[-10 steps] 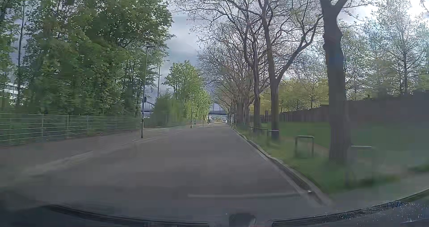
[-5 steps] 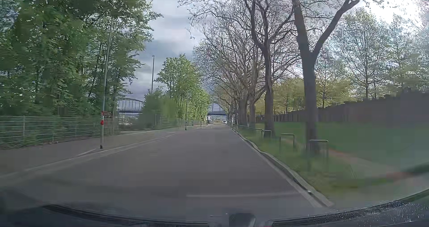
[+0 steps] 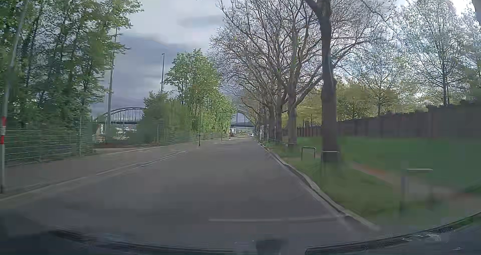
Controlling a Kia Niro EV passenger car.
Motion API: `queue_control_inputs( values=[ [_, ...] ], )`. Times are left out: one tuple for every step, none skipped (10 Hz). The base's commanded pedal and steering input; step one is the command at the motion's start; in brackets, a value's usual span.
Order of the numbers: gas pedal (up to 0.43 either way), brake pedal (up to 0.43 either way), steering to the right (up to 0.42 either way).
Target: Follow the waypoints while adhering to traffic rules and regulations
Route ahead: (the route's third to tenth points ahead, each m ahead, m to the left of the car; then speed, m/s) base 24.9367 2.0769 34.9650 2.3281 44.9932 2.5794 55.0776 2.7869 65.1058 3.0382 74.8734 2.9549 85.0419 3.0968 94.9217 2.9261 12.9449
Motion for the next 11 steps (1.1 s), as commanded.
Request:
queue_control_inputs(
  values=[
    [0.059,0.000,0.001],
    [0.059,0.000,0.001],
    [0.059,0.000,0.001],
    [0.059,0.000,0.001],
    [0.059,0.000,0.001],
    [0.047,0.000,0.001],
    [0.047,0.000,0.001],
    [0.047,0.000,0.001],
    [0.047,0.000,0.001],
    [0.047,0.000,0.001],
    [0.047,0.000,0.001]
  ],
)
